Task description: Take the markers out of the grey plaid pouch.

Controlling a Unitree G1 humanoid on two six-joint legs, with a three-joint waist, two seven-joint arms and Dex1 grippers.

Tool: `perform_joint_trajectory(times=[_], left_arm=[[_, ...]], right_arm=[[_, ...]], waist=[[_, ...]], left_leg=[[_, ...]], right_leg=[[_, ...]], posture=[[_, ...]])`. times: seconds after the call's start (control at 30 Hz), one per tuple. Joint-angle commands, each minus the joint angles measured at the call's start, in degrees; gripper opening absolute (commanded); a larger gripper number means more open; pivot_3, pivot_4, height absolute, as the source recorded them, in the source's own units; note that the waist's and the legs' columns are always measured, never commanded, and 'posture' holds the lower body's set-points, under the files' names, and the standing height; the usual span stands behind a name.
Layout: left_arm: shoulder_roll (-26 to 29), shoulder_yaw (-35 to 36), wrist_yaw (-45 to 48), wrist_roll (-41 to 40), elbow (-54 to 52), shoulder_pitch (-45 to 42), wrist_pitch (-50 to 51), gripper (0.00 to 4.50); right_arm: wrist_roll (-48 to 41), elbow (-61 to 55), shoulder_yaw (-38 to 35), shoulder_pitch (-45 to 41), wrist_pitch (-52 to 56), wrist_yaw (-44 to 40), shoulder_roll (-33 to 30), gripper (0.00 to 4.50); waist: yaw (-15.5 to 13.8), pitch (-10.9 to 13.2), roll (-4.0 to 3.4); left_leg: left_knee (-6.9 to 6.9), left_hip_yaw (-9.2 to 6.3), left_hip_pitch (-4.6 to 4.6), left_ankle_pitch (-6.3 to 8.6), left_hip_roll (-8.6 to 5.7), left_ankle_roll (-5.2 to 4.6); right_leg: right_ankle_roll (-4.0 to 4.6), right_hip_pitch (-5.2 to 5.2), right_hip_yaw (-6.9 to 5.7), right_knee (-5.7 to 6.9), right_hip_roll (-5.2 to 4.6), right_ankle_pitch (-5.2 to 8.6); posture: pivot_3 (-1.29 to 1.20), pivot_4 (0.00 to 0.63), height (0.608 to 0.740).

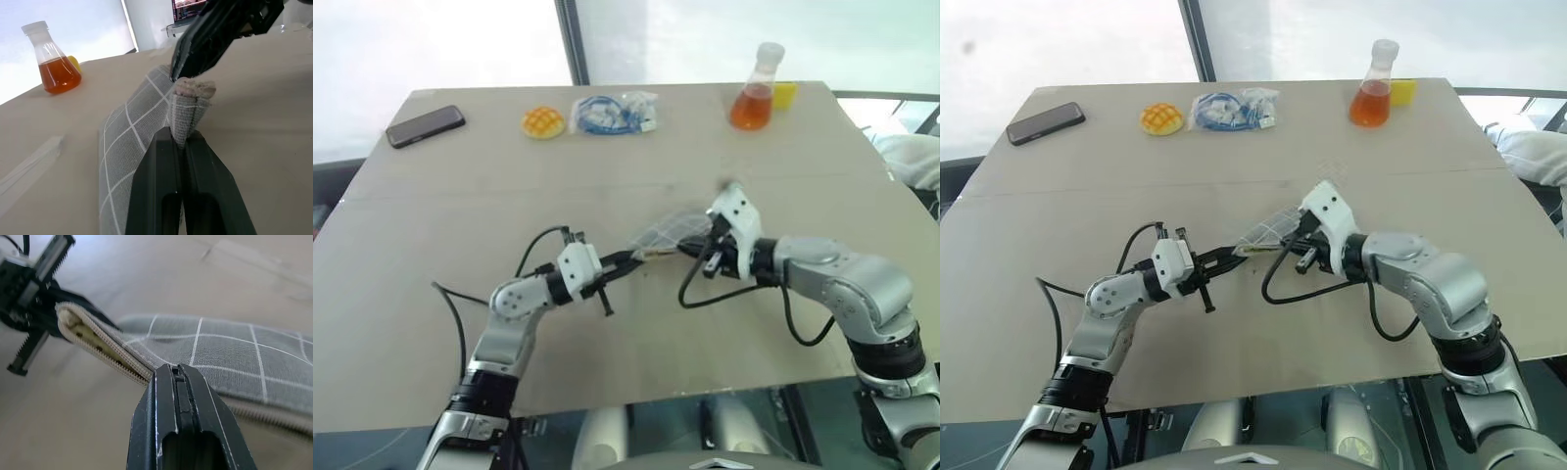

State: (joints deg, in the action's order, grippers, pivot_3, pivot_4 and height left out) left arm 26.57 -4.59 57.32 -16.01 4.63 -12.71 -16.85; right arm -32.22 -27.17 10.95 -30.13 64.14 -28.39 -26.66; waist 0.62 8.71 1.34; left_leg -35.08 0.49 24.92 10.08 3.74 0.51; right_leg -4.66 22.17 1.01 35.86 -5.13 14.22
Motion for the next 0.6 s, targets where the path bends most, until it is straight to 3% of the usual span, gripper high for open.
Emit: perform_joint_trajectory(times=[0.03, 0.33, 0.6], left_arm=[[-0.27, 0.88, -0.46, -1.52, -2.60, 0.25, 0.04, 0.00], [0.12, 1.30, -0.81, -2.14, -3.30, 0.44, 1.47, 0.00], [-0.07, 0.90, -0.76, -2.37, -3.47, -0.14, 1.89, 0.00]], right_arm=[[-0.75, -1.95, -2.68, -0.23, -0.51, -0.44, -0.89, 0.02], [-4.63, -7.16, -8.75, 3.26, 2.35, -2.03, -6.63, 0.02], [-1.05, -2.15, -6.21, 1.61, -0.33, 1.07, -3.68, 0.02]], waist=[[0.01, 0.00, 0.00], [-0.04, 0.00, 0.00], [0.01, -0.01, 0.01]], left_leg=[[0.00, 0.01, 0.00, 0.00, 0.00, 0.00], [0.02, 0.00, 0.00, 0.00, 0.01, 0.00], [0.00, 0.02, -0.02, 0.00, 0.01, 0.00]], right_leg=[[0.00, 0.00, 0.01, 0.00, 0.00, 0.00], [0.00, 0.00, 0.00, -0.02, 0.00, 0.00], [0.00, 0.00, 0.02, -0.01, 0.00, 0.00]], posture=[[0.00, 0.150, 0.740], [0.00, 0.150, 0.740], [0.00, 0.150, 0.740]])
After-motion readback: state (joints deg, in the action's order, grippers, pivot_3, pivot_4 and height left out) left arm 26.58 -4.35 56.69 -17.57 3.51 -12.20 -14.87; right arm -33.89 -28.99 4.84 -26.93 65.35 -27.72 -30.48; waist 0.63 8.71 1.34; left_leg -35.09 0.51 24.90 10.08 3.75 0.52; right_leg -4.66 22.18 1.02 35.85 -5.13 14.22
